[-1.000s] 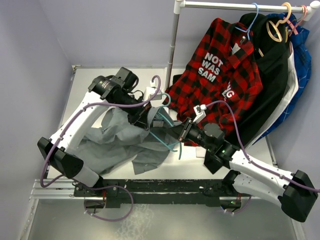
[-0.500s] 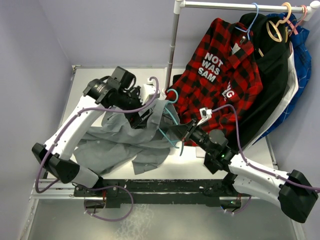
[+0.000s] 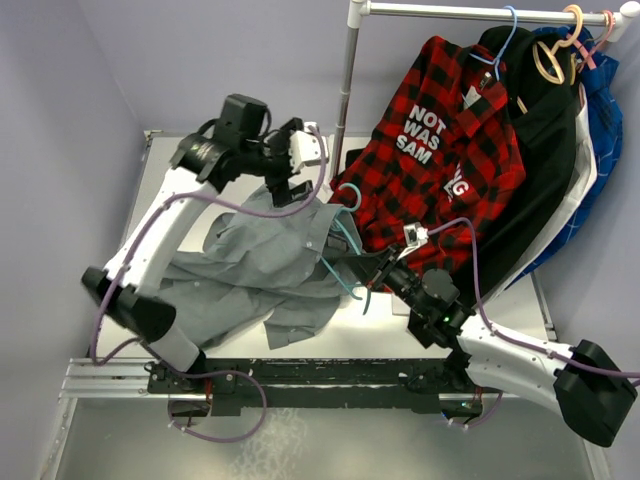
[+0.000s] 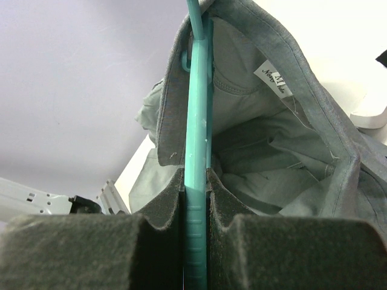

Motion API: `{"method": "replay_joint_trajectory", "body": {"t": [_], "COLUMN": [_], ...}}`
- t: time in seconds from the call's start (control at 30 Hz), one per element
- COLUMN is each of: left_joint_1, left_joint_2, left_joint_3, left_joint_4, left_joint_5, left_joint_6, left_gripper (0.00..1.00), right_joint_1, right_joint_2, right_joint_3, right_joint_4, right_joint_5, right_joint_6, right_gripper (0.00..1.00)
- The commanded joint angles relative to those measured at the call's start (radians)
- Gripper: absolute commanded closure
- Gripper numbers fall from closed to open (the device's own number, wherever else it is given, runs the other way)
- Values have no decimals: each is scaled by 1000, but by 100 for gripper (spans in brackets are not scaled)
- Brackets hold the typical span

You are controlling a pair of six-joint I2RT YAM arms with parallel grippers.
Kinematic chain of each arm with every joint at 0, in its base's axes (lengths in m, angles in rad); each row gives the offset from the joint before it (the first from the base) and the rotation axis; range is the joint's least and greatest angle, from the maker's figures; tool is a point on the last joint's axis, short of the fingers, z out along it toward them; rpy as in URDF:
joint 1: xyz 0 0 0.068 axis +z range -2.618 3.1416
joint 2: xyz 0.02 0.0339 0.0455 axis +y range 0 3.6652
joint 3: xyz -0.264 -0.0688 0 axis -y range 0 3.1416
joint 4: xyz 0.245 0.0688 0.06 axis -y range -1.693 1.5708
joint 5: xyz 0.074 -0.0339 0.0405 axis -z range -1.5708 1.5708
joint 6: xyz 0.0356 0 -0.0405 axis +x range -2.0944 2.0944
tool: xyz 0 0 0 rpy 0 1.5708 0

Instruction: Place the shirt on the hanger

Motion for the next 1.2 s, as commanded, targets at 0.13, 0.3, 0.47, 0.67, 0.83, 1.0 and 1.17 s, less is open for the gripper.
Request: {"method": "replay_joint_trajectory", "body": {"t": [0.13,0.3,0.47,0.67,0.83,1.0,1.17], "left_joint_1": [81,127,111,71,68,33,4], "left_joint_2": [250,476,515,495,557,583,580], "left_joint_3": [224,551,519,431,512,492,411], "left_joint_4": [-291,-598,-608,-608,-608,-608,-608], "left_joint_5": [462,597,645,658,727,679,622], "left_joint_6": [313,456,457,439,302,273,308], "left_gripper": [0,0,0,2,31,25,9], "right_joint_1": [-2,-2,0,0,-1,0,-1], "right_joint_2": [-18,-6,12,1,5,8,-10], "right_joint_3": [-13,-9,-16,-22,-23,-27,-28], "right_joint_4": [133,143,160,154,152,157,145], "right_joint_5": [-11,-33,-36,-29,-27,-28,-22], "right_joint_6": [-35,-46,-50,-71,-77,-74,-81], "right_gripper": [100,100,100,100,100,100,100]}}
